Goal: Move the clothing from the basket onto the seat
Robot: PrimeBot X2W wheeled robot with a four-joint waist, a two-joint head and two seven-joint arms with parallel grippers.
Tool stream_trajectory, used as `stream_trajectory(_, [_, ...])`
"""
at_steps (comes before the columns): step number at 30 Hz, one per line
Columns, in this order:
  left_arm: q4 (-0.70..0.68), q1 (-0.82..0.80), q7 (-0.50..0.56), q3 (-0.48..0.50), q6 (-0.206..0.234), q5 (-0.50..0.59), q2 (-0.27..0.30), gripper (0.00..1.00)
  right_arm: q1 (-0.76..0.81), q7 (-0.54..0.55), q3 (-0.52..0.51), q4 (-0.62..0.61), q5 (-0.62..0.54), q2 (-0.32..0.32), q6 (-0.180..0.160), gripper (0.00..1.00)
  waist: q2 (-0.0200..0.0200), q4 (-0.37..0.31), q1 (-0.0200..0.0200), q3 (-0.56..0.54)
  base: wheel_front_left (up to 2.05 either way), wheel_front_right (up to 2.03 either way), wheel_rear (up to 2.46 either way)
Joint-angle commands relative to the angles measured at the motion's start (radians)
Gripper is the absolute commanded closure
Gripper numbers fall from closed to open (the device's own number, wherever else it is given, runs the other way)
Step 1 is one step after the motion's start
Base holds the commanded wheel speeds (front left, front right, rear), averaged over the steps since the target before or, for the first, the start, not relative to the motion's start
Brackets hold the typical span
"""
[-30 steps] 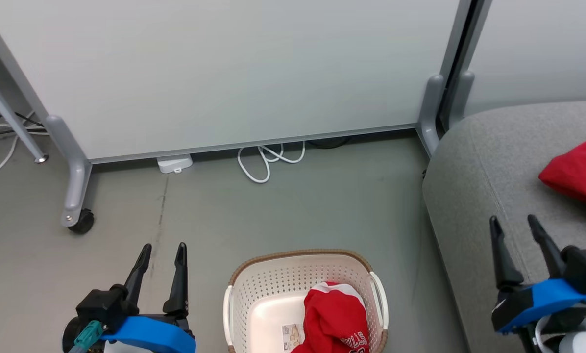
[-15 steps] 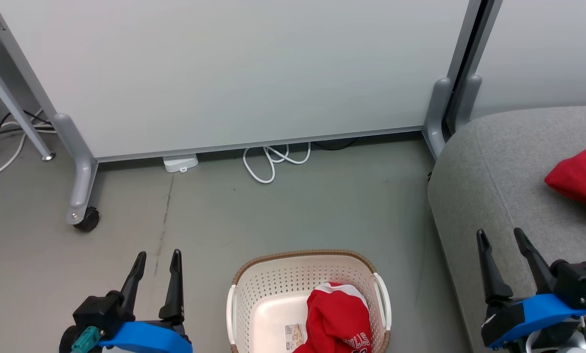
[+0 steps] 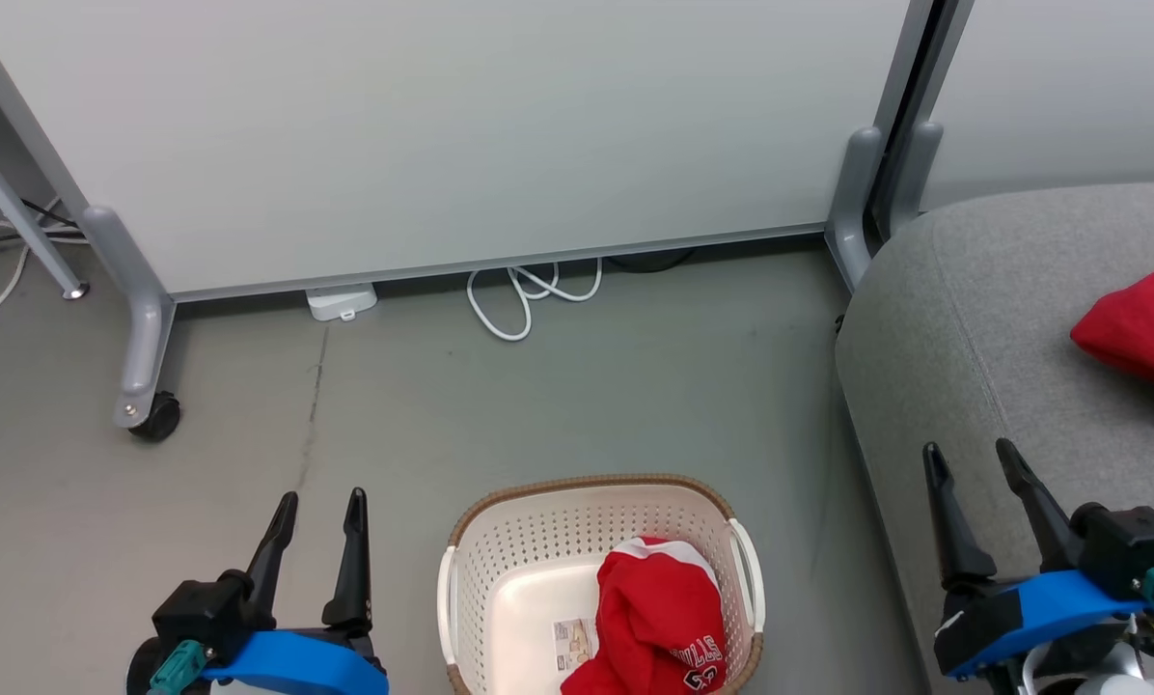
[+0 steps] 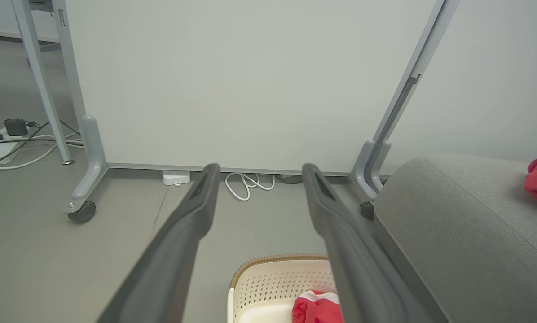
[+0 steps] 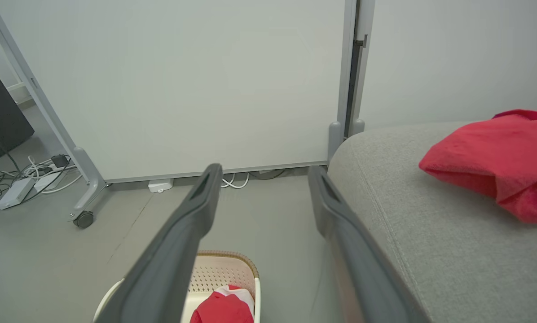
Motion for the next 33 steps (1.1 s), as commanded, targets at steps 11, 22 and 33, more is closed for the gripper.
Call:
stream_trajectory(11, [-0.004, -0.104, -0.003, -0.032, -0.001, 0.004, 0.017, 0.0, -0.141, -0.03, 0.062, -0.01, 0.022, 0.002, 0.0, 0.0, -0.0001, -0.056, 0.0, 0.223, 0.0, 0.0, 0.0])
stream_trajectory(22, [0.057, -0.319, -0.003, -0.126, -0.001, 0.014, 0.064, 0.0, -0.347, -0.084, 0.14, -0.036, 0.034, 0.002, 0.0, 0.0, -0.0001, -0.16, 0.0, 0.547, 0.0, 0.0, 0.0])
stream_trajectory(33, [0.257, -0.551, -0.003, -0.331, -0.001, -0.033, 0.127, 0.0, -0.49, -0.152, 0.22, -0.035, 0.071, 0.003, 0.0, 0.0, -0.0001, -0.266, 0.0, 0.767, 0.0, 0.0, 0.0])
